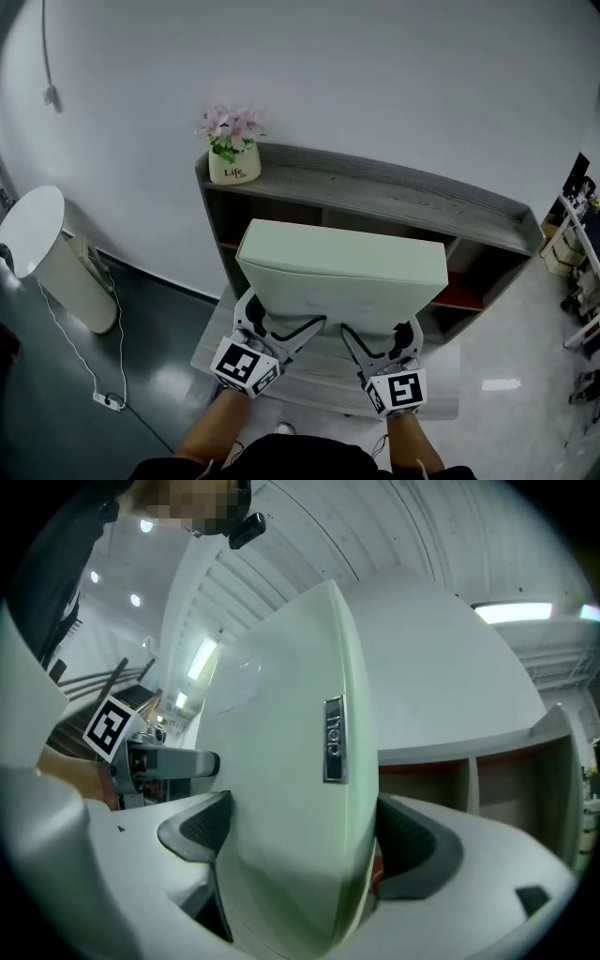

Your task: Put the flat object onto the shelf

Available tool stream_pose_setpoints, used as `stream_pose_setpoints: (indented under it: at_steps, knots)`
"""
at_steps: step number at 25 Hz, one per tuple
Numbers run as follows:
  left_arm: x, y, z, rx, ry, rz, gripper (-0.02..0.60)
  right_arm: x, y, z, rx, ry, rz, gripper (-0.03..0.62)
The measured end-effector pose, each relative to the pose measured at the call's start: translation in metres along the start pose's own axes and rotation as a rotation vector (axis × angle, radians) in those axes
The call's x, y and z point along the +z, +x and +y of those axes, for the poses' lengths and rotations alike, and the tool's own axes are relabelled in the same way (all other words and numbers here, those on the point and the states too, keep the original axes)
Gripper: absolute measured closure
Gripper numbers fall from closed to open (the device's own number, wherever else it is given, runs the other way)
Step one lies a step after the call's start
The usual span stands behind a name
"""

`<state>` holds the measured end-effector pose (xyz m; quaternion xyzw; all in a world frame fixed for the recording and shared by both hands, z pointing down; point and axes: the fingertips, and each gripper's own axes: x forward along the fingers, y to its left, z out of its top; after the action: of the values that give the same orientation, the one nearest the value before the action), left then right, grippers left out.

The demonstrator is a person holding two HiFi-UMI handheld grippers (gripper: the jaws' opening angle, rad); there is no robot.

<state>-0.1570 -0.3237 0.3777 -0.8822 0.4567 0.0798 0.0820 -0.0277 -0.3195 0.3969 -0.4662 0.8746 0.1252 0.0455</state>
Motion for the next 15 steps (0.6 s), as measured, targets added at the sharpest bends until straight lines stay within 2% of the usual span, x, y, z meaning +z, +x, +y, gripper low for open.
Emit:
stream_pose_setpoints:
  at_steps: [8,12,15]
  knots:
    - [0.055,0.054,0.015,-0.080,-0.040,-0.071,0.066,0.067,0.029,-0.042,-0.057,-0.107,-0.035,0.132]
    - [0.087,0.092,0.010,-0.137,-0.030,-0.082,0.066,0.096,0.036,-0.075,-0.073,-0.123,-0.057,0.132]
    - [0.112,0.116,0.003,-0.147,0.004,-0.087,0.066,0.116,0.040,-0.099,-0.087,-0.123,-0.082,0.131]
